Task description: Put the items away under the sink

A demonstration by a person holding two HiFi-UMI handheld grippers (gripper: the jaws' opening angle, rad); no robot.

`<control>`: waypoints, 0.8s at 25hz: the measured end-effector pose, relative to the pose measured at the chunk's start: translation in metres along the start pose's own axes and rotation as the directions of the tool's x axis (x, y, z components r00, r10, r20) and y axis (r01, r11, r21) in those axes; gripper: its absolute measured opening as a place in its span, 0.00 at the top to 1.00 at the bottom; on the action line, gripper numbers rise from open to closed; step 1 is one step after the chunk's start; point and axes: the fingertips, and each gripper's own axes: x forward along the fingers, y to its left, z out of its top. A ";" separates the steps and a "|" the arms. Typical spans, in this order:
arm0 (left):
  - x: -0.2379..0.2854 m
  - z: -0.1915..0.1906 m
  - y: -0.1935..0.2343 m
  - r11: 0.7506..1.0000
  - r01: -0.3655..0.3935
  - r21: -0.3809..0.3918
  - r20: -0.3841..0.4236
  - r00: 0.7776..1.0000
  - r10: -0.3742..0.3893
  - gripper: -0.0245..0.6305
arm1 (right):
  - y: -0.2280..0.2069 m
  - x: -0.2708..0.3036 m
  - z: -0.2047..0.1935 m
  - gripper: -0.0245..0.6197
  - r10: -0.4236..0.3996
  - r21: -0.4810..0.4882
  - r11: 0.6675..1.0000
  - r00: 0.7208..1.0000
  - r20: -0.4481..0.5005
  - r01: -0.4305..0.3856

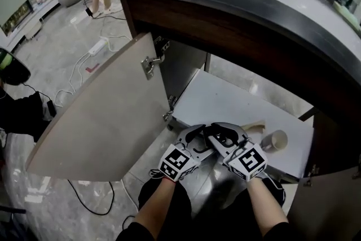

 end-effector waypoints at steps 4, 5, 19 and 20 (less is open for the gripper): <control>0.013 -0.009 0.015 1.000 -0.014 -0.016 -0.047 0.999 0.013 0.45 | -0.011 0.014 -0.012 0.80 -0.013 -0.040 0.999 0.999 -0.041 0.012; 0.016 -0.009 0.018 1.000 -0.014 -0.012 -0.052 0.999 0.014 0.45 | -0.016 0.015 -0.014 0.80 -0.029 -0.019 0.999 0.999 -0.034 0.029; 0.029 -0.029 0.041 0.997 -0.070 0.018 -0.003 0.998 0.070 0.45 | -0.036 0.035 -0.041 0.80 -0.042 0.045 0.998 0.998 -0.038 0.044; 0.031 -0.031 0.042 0.997 -0.071 0.021 -0.008 0.997 0.071 0.45 | -0.037 0.035 -0.043 0.80 -0.044 0.039 0.998 0.998 -0.045 0.046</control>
